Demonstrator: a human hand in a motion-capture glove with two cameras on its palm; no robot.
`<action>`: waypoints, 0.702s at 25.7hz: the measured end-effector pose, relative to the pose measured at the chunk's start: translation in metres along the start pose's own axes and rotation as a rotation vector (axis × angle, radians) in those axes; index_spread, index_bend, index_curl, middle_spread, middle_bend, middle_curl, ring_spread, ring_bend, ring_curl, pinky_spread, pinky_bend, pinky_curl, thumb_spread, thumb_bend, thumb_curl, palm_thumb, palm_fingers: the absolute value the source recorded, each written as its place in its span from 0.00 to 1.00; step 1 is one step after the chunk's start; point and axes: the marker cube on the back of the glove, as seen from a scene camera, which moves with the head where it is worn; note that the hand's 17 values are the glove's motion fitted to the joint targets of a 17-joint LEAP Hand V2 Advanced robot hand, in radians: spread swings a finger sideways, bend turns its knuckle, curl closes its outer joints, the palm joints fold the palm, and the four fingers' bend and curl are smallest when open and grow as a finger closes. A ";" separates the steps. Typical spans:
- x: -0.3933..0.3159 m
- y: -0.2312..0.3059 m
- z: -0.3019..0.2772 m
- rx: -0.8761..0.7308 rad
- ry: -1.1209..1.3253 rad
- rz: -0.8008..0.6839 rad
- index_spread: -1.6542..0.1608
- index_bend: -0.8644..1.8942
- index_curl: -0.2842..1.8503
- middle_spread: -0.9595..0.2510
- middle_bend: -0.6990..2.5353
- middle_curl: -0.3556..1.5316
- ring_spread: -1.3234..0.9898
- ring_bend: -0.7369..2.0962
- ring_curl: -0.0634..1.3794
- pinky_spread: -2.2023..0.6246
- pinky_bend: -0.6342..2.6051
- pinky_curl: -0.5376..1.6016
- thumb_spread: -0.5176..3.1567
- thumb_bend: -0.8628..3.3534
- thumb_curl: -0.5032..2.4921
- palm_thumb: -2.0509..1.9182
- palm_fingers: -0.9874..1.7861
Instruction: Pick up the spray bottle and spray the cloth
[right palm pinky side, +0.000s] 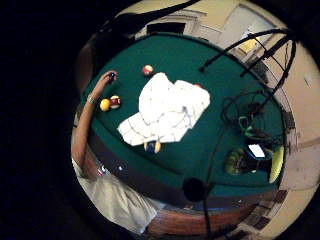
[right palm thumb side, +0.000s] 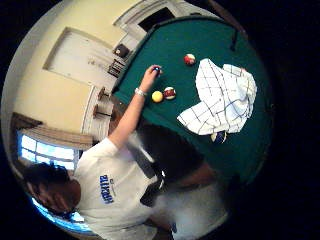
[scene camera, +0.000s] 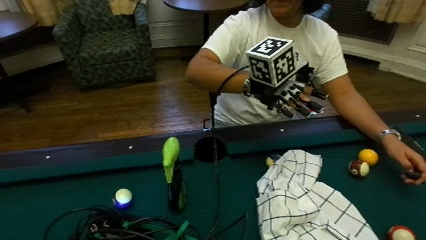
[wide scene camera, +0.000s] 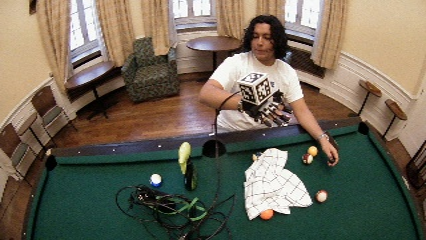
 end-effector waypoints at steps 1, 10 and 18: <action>0.000 0.001 0.000 0.000 0.005 0.000 0.79 0.36 0.15 0.77 0.29 0.22 0.56 0.38 0.08 0.82 0.32 0.29 0.25 0.24 0.19 0.57 0.52; 0.011 0.009 0.003 -0.014 0.141 0.005 0.70 0.37 0.19 0.76 0.29 0.27 0.56 0.39 0.15 0.85 0.33 0.34 0.36 0.23 0.21 0.58 0.49; 0.031 0.020 0.004 -0.011 0.236 0.052 0.68 0.37 0.21 0.76 0.29 0.29 0.56 0.38 0.17 0.85 0.32 0.36 0.40 0.22 0.22 0.59 0.49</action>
